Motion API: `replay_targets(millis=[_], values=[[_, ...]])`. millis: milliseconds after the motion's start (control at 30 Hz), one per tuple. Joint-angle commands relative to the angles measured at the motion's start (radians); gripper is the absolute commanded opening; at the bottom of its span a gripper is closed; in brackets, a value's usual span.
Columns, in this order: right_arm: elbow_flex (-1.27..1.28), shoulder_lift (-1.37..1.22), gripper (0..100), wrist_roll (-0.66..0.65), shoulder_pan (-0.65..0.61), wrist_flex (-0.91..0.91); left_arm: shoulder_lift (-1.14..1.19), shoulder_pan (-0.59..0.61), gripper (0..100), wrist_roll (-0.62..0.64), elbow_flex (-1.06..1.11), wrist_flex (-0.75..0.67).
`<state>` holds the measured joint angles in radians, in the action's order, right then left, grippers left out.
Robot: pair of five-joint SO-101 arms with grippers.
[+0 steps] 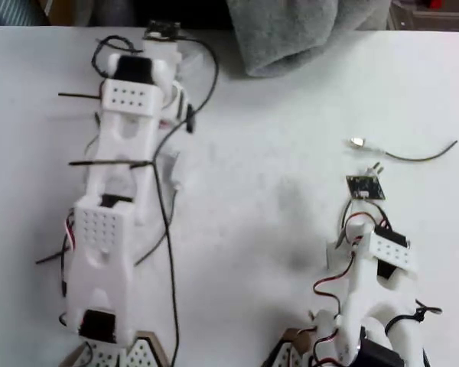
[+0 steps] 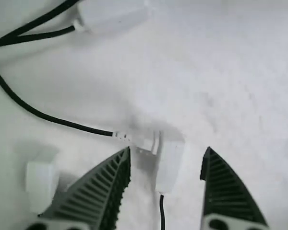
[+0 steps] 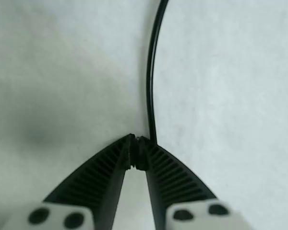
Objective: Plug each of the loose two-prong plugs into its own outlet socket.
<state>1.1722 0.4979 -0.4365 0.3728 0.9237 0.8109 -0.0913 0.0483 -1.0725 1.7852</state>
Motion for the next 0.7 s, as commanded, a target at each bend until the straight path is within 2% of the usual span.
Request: replay_targets(millis=[0, 100, 200, 300, 467, 667], values=[[0.0, 0.005, 1.9, -0.003, 0.013, -0.008, -0.14, -0.087, 25, -0.009, 0.115, 0.005], [0.0, 0.005, 2.0, -0.003, 0.013, -0.008, -0.2, -0.143, 24, -0.008, 0.275, 0.0], [0.0, 0.005, 2.0, -0.003, 0.013, -0.008, -0.225, -0.151, 24, 0.032, 0.39, -0.012], [0.0, 0.005, 2.0, -0.003, 0.013, -0.008, -0.223, -0.104, 24, 0.074, 0.466, -0.052], [0.0, 0.005, 2.0, -0.003, 0.013, -0.008, -0.232, -0.027, 24, 0.071, 0.569, -0.152], [0.0, 0.005, 2.0, -0.003, 0.013, -0.008, -0.223, 0.005, 24, 0.069, 0.647, -0.256]])
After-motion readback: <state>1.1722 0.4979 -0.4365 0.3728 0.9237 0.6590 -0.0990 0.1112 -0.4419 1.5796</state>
